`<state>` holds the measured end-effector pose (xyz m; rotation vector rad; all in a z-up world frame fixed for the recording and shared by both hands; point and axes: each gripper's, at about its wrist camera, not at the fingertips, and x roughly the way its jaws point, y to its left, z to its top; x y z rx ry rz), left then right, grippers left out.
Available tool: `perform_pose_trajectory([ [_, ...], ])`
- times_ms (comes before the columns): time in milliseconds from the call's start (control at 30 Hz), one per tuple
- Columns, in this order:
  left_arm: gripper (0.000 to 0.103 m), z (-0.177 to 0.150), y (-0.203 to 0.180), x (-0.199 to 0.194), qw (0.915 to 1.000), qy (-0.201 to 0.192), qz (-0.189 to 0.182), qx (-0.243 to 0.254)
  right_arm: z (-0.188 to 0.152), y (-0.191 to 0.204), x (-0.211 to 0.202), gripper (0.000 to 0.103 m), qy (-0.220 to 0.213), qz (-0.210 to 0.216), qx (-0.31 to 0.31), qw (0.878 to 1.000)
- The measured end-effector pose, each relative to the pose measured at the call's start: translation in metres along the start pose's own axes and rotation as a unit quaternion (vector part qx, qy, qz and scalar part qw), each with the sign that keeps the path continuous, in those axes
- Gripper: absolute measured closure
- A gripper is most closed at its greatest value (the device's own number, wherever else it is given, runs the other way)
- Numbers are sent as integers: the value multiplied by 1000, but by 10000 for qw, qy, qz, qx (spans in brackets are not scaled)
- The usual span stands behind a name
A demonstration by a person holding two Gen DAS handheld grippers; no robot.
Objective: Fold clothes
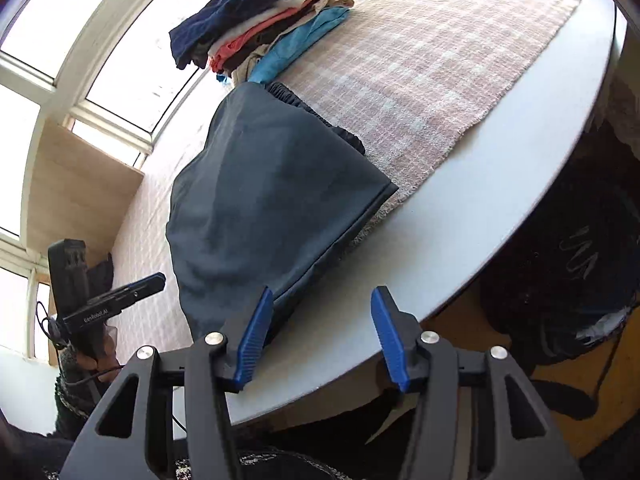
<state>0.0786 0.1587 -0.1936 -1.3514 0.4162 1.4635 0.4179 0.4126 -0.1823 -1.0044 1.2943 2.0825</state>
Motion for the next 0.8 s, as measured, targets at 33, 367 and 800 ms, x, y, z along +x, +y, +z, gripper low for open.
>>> perform_pose_trajectory([
  [33,64,-2,-2,3,9996,86,-241,-119,-6,1,1,51,-9,-4,76,10000],
  [367,61,-41,-82,21,9841,687,-282,1614,-66,38,9,51,-75,-632,-220,9977],
  [800,66,-96,-174,59,8112,425,373,5821,-88,18,-14,51,-288,-648,574,9958],
])
